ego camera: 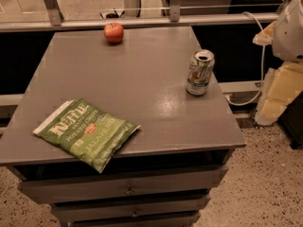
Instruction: Move 7up can near apple
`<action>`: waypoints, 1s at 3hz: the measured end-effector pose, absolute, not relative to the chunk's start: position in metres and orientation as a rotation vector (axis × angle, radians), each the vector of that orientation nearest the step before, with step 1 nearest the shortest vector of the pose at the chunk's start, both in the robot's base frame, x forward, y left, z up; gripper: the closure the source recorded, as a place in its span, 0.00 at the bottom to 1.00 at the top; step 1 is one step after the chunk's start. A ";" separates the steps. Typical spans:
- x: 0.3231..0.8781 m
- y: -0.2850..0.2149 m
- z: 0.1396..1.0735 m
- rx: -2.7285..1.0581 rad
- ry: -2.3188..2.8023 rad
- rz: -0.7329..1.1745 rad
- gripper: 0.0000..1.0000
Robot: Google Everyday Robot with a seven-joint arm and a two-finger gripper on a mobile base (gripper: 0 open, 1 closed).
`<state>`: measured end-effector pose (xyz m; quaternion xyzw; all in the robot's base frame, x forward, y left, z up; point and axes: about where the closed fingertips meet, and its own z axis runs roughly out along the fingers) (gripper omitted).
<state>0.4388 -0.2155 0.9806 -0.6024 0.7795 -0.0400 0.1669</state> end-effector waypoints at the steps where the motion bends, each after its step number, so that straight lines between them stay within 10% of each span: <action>1: 0.439 -0.215 0.981 -1.714 2.218 -0.115 0.00; 3: 0.509 -0.218 0.954 -1.539 2.137 -0.089 0.00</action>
Offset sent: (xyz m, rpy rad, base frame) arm 0.0833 0.0010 -0.0383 0.1424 -0.1328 -0.0611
